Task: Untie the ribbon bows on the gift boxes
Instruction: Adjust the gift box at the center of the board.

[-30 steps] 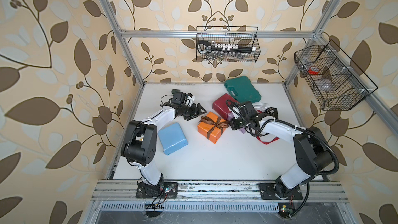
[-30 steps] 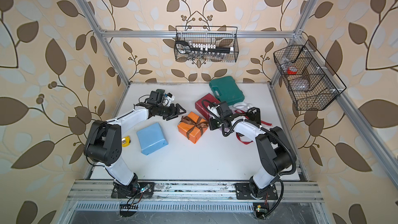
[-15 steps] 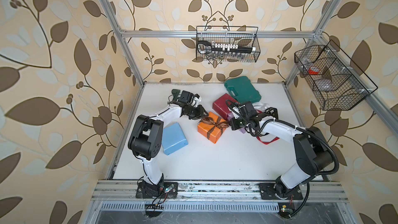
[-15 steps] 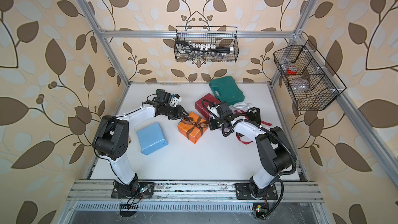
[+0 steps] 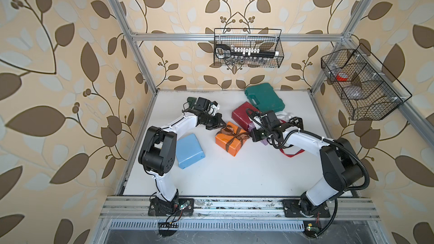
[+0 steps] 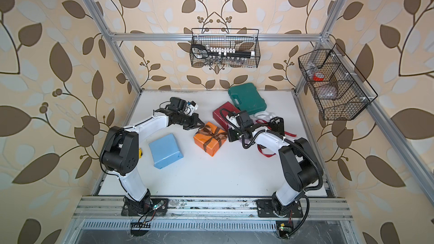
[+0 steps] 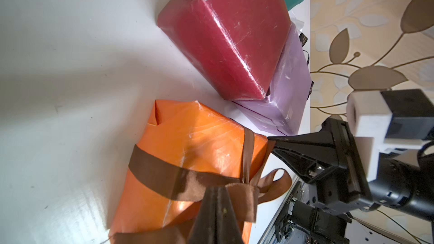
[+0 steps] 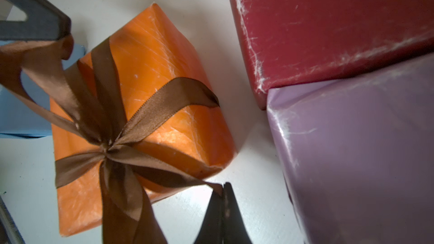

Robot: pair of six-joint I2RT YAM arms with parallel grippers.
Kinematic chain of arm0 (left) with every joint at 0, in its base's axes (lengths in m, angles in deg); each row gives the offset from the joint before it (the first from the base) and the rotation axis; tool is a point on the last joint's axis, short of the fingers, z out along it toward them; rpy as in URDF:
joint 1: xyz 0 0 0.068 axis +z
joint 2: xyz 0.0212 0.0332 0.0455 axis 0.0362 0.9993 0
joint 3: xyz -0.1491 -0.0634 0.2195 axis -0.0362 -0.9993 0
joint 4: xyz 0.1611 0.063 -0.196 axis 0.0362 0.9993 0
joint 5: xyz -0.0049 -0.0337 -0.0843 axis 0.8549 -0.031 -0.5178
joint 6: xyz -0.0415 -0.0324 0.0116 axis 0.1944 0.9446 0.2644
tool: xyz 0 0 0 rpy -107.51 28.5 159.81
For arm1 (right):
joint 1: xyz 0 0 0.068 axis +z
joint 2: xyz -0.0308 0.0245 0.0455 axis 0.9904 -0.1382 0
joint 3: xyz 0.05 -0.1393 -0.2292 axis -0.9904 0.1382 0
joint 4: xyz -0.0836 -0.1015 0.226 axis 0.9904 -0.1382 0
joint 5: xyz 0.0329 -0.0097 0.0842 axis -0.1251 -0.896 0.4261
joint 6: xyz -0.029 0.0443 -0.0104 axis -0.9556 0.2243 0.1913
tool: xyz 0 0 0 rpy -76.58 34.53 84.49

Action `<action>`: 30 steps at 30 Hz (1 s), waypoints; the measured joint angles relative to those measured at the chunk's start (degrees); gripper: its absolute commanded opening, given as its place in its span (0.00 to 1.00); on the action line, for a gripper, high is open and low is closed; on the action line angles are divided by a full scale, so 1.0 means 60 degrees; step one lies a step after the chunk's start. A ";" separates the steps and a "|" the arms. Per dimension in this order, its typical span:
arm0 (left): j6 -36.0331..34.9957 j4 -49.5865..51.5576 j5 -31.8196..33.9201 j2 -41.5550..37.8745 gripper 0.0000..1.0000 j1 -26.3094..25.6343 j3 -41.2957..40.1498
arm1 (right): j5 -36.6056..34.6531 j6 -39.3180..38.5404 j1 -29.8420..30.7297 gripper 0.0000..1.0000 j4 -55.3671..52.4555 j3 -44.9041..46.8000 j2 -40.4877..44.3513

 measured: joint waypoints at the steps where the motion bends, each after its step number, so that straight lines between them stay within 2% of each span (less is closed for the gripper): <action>1: 0.0000 0.0004 0.0004 0.0000 0.00 0.0000 0.0004 | -0.0004 -0.0004 0.0000 0.00 -0.0004 0.0000 0.0000; 11: -0.0284 0.0175 0.0532 -0.0018 0.00 0.0004 0.0612 | -0.0007 0.0000 0.0000 0.00 -0.0138 0.0022 0.0197; 24: -0.0732 0.0306 0.0820 -0.0098 0.00 0.0004 0.0612 | 0.0000 0.0007 0.0004 0.00 -0.0131 0.0251 0.0568; 27: -0.0692 0.0200 0.0667 -0.0484 0.00 0.0004 0.0062 | 0.0018 0.0044 0.0015 0.00 -0.0124 0.0361 0.0634; 30: -0.0306 -0.0011 0.0444 -0.1275 0.00 -0.0011 -0.1155 | 0.0036 0.0080 0.0033 0.00 -0.0095 0.0404 0.0656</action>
